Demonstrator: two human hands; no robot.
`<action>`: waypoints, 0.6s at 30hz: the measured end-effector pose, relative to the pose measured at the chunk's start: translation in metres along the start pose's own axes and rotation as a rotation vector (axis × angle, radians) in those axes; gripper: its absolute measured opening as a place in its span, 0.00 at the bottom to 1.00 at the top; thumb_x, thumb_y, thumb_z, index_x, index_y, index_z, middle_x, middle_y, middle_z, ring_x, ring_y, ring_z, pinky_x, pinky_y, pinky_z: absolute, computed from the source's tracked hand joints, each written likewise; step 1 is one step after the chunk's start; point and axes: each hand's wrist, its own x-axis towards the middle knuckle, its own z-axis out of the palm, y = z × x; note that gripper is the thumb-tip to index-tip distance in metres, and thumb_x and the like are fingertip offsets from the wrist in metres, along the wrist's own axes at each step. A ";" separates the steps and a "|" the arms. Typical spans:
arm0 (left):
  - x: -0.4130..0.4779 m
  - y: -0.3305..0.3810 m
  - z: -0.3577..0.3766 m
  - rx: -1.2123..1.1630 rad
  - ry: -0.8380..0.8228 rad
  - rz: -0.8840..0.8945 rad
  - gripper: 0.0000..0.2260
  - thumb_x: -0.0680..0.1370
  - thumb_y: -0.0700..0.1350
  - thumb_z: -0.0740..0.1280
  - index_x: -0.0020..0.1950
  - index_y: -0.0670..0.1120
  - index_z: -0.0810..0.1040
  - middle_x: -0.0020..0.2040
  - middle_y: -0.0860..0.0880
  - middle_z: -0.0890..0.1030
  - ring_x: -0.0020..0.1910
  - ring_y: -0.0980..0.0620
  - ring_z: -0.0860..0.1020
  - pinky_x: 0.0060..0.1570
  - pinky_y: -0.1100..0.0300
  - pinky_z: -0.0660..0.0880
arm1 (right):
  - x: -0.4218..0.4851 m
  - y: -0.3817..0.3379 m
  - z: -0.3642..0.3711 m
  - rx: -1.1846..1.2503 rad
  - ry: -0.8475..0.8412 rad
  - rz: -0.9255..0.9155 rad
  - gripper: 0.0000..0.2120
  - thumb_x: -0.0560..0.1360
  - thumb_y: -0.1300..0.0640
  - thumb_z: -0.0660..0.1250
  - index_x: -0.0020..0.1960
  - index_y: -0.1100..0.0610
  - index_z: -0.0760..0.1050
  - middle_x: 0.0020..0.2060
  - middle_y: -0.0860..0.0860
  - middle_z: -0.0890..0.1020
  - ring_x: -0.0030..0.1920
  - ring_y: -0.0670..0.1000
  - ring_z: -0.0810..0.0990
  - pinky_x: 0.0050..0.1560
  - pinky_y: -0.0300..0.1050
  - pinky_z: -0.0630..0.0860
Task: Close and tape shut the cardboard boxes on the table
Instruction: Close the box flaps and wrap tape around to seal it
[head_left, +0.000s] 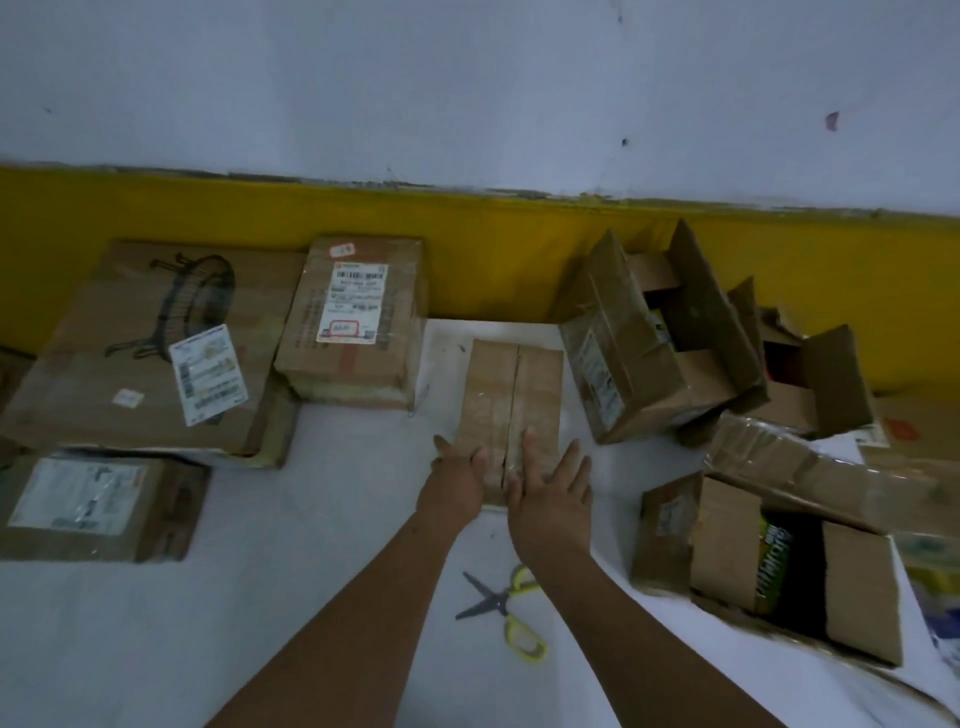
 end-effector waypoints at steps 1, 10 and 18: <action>-0.002 -0.004 -0.005 0.031 -0.038 0.009 0.38 0.82 0.61 0.52 0.79 0.38 0.39 0.76 0.35 0.61 0.71 0.38 0.68 0.68 0.48 0.67 | -0.002 -0.002 -0.006 -0.052 -0.017 -0.006 0.31 0.83 0.43 0.45 0.77 0.46 0.28 0.77 0.65 0.37 0.77 0.68 0.41 0.76 0.60 0.52; -0.090 -0.143 -0.096 -0.034 0.333 0.140 0.12 0.82 0.49 0.60 0.52 0.41 0.78 0.50 0.42 0.77 0.50 0.43 0.78 0.52 0.54 0.72 | -0.088 -0.084 -0.013 -0.122 0.046 -0.342 0.30 0.83 0.56 0.51 0.80 0.60 0.42 0.79 0.58 0.43 0.79 0.58 0.42 0.79 0.55 0.44; -0.162 -0.333 -0.098 -0.423 0.419 -0.432 0.32 0.73 0.60 0.70 0.64 0.35 0.73 0.62 0.37 0.75 0.58 0.39 0.77 0.58 0.48 0.77 | -0.207 -0.161 0.089 -0.026 -0.356 -0.505 0.27 0.84 0.53 0.51 0.80 0.57 0.48 0.78 0.52 0.59 0.75 0.52 0.61 0.72 0.46 0.62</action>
